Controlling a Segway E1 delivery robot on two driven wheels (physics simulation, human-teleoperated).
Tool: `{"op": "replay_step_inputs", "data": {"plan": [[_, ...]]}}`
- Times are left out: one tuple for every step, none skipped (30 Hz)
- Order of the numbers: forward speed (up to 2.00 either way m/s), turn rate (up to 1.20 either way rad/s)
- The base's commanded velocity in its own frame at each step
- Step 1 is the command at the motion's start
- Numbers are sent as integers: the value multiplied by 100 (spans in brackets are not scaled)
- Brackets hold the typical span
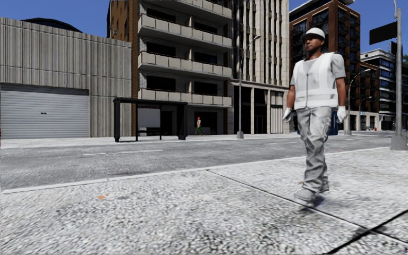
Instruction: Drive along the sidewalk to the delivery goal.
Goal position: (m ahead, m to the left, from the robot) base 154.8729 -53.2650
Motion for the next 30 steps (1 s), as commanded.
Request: {"op": "replay_step_inputs", "data": {"plan": [[154, -70], [154, -70], [154, -70], [154, -70], [143, -70], [104, -70], [104, -70], [62, -70], [30, -70], [14, -108], [14, -108], [12, -120], [10, -120], [10, -120], [10, -120], [10, -120], [10, -120], [10, -120], [10, -120], [10, -120], [11, -120], [11, -120], [11, -120], [11, -120], [11, -120], [11, -120], [11, -120], [11, -119], [16, -73], [16, -73]]}}
